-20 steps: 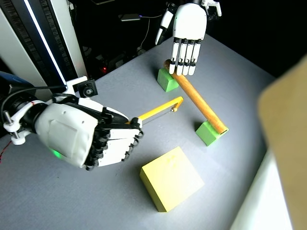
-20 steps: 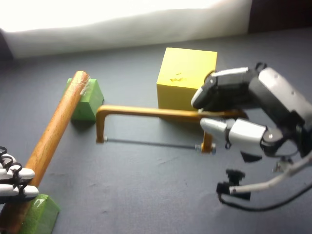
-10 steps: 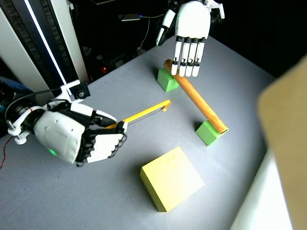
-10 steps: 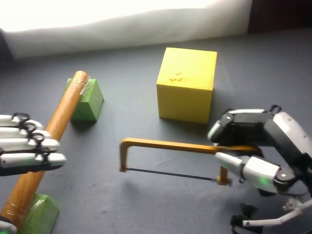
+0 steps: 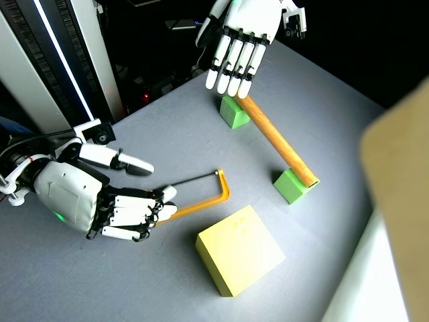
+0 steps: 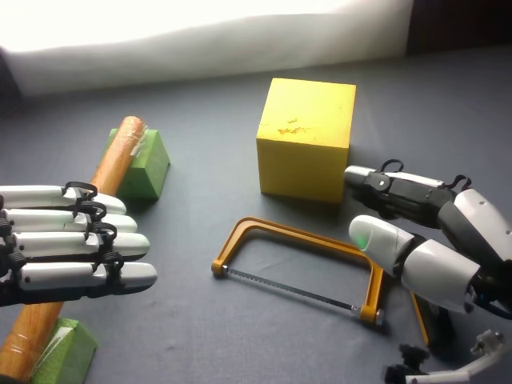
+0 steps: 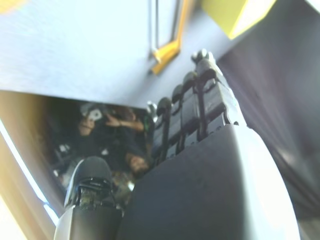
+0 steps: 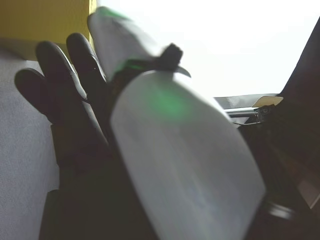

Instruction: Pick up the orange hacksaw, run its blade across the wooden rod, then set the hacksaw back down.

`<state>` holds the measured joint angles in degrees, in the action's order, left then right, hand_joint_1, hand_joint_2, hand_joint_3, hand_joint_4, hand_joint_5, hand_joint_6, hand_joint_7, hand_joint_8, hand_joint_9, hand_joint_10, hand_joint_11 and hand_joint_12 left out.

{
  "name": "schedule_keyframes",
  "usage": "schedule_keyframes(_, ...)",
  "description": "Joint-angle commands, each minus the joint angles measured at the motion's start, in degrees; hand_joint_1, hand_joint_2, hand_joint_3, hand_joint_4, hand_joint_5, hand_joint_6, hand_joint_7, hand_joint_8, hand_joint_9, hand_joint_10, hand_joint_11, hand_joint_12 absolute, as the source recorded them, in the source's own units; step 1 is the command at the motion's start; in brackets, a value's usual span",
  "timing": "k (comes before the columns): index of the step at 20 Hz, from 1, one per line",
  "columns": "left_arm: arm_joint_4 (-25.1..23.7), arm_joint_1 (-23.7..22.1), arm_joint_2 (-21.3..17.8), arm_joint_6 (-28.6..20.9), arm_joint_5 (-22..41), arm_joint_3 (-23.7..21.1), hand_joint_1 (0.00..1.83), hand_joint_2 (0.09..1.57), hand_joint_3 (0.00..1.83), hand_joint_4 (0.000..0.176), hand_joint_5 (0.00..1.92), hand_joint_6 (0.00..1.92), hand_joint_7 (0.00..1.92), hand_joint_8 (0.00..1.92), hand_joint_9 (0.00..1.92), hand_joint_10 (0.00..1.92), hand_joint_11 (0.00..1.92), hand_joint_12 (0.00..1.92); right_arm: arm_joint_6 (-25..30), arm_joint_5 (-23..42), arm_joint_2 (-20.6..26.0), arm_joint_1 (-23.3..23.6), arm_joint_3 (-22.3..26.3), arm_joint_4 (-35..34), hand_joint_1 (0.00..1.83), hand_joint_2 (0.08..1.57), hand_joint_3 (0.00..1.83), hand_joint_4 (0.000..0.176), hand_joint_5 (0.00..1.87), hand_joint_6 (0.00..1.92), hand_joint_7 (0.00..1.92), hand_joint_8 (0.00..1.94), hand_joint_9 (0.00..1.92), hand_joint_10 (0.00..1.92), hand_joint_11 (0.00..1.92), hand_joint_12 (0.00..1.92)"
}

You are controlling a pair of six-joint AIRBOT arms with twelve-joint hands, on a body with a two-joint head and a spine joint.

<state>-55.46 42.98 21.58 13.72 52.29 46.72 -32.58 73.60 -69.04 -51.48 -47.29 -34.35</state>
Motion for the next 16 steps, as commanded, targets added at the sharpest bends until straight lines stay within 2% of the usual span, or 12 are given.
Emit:
schedule_keyframes(1,3.4,-0.3,0.1,0.4,4.9,0.2,0.0,1.26,0.0,0.0,0.11,0.0,0.1,0.0,0.09,0.0,0.0,0.26,1.3,5.1,0.6,0.1,0.0,4.8,0.47,1.09,0.0,0.0,0.4,0.0,0.41,0.0,0.41,0.0,0.03,1.03)
schedule_keyframes(2,3.9,-0.3,0.3,0.5,5.3,0.2,0.0,1.26,0.0,0.0,0.1,0.0,0.09,0.0,0.09,0.0,0.0,0.25,1.8,4.4,1.1,0.4,0.3,6.2,0.44,1.05,0.0,0.0,0.31,0.0,0.3,0.0,0.3,0.0,0.0,0.91)
schedule_keyframes(3,4.5,-0.4,0.5,0.6,5.2,0.2,0.0,1.26,0.0,0.0,0.09,0.0,0.08,0.0,0.09,0.0,0.0,0.21,1.2,3.8,2.1,1.1,1.2,7.4,0.38,1.03,0.0,0.0,0.16,0.0,0.15,0.01,0.14,0.0,0.0,0.63)
schedule_keyframes(4,4.5,-0.4,0.5,0.6,5.1,0.2,0.0,1.26,0.0,0.0,0.08,0.0,0.07,0.0,0.08,0.0,0.0,0.19,0.2,3.7,2.9,1.8,1.9,7.8,0.44,0.98,0.0,0.0,0.14,0.0,0.12,0.0,0.12,0.0,0.0,0.58)
schedule_keyframes(5,4.9,-0.4,0.5,1.3,5.0,0.2,0.0,1.26,0.0,0.0,0.09,0.0,0.08,0.0,0.08,0.0,0.0,0.22,-0.6,2.3,4.4,3.7,3.5,8.0,0.41,0.96,0.0,0.0,0.07,0.0,0.06,0.0,0.08,0.0,0.0,0.51)
schedule_keyframes(8,5.9,-0.2,0.8,1.5,5.4,0.8,0.0,1.26,0.0,0.0,0.08,0.0,0.07,0.0,0.09,0.0,0.0,0.25,-0.8,-6.7,8.9,11.3,6.5,12.5,0.36,0.98,0.0,0.0,0.06,0.01,0.06,0.0,0.08,0.0,0.0,0.54)
schedule_keyframes(10,6.9,-0.1,0.9,1.6,5.8,1.0,0.0,1.26,0.0,0.0,0.04,0.0,0.04,0.0,0.06,0.0,0.0,0.14,3.3,-13.9,11.5,17.8,6.1,22.3,0.43,0.96,0.0,0.0,0.2,0.01,0.2,0.01,0.2,0.01,0.0,0.8)
schedule_keyframes(11,6.9,-0.2,1.0,1.6,6.1,1.0,0.0,1.26,0.0,0.0,0.05,0.0,0.05,0.0,0.06,0.0,0.0,0.18,5.3,-15.1,12.6,20.5,5.3,27.8,0.47,0.99,0.0,0.0,0.29,0.01,0.31,0.01,0.32,0.02,0.08,0.9)
schedule_keyframes(12,6.9,-0.3,1.0,1.6,6.3,1.0,0.0,1.27,0.0,0.0,0.09,0.0,0.08,0.0,0.13,0.0,0.0,0.34,7.4,-15.3,14.1,23.2,4.1,34.1,0.42,1.06,0.01,0.0,0.42,0.02,0.46,0.01,0.48,0.04,0.21,0.98)
schedule_keyframes(13,6.9,-0.5,1.1,1.6,6.9,1.1,0.0,1.28,0.0,0.0,0.11,0.01,0.1,0.01,0.15,0.01,0.0,0.42,11.9,-12.9,16.4,26.4,1.3,45.8,0.4,1.08,0.0,0.0,0.52,0.02,0.58,0.01,0.61,0.04,0.29,1.02)
schedule_keyframes(15,6.8,-0.5,1.1,1.6,7.3,1.1,0.0,1.28,0.0,0.0,0.11,0.01,0.1,0.01,0.15,0.01,0.0,0.42,17.2,-7.6,16.7,28.1,-3.0,56.9,0.4,1.08,0.0,0.0,0.52,0.02,0.58,0.01,0.61,0.04,0.29,1.02)
schedule_keyframes(16,6.8,-0.5,1.1,1.6,7.4,1.2,0.04,1.31,0.01,0.0,0.26,0.02,0.31,0.03,0.36,0.04,0.0,0.85,19.4,-5.6,16.7,28.7,-4.7,61.3,0.35,1.17,0.01,0.0,0.72,0.06,0.81,0.07,0.86,0.16,0.47,1.24)
